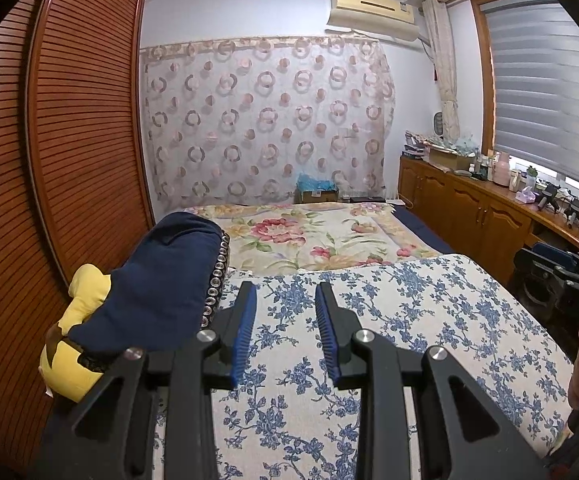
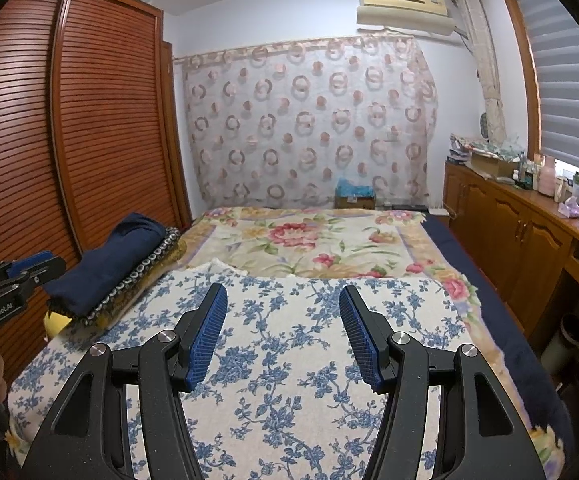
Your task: Fold small clothes
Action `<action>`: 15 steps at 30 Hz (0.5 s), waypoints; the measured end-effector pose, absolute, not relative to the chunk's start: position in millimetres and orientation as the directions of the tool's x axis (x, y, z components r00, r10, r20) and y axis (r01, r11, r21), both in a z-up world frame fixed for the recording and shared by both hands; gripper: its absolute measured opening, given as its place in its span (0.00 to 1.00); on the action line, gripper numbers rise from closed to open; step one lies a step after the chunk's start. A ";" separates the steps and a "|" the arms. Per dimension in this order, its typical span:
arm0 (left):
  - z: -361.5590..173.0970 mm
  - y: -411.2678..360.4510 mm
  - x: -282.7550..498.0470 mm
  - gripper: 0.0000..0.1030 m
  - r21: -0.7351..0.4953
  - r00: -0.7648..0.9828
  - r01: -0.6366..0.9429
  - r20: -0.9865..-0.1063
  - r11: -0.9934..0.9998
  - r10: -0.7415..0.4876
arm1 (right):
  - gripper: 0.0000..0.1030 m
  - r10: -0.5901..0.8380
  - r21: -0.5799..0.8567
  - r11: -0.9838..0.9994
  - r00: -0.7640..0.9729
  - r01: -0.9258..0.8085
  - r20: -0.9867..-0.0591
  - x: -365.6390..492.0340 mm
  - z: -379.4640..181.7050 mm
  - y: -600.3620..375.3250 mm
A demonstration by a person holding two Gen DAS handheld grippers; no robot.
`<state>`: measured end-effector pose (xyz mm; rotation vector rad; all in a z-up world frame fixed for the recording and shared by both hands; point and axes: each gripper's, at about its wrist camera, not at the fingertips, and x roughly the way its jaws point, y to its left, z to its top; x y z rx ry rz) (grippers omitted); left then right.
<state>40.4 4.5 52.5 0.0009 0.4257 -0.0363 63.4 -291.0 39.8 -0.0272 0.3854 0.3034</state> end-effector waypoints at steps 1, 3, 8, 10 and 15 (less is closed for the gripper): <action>52.4 4.8 40.5 0.28 -0.006 0.910 0.035 -0.414 0.999 -0.035 | 0.58 0.286 0.031 0.955 0.882 -0.296 -0.374 63.3 39.7 -291.2; 52.5 4.5 40.3 0.28 -0.008 0.909 0.034 -0.415 0.999 -0.034 | 0.58 0.285 0.031 0.955 0.883 -0.296 -0.374 62.6 40.6 -292.7; 52.4 4.3 40.2 0.28 -0.007 0.910 0.033 -0.414 0.999 -0.033 | 0.58 0.285 0.031 0.955 0.883 -0.295 -0.373 62.2 40.3 -293.7; 52.9 4.6 40.7 0.28 -0.006 0.910 0.033 -0.413 0.999 -0.032 | 0.58 0.285 0.031 0.955 0.883 -0.295 -0.373 62.2 40.3 -293.8; 52.5 4.0 40.2 0.28 -0.006 0.910 0.033 -0.413 0.999 -0.032 | 0.58 0.283 0.031 0.956 0.884 -0.293 -0.372 61.2 41.2 -297.7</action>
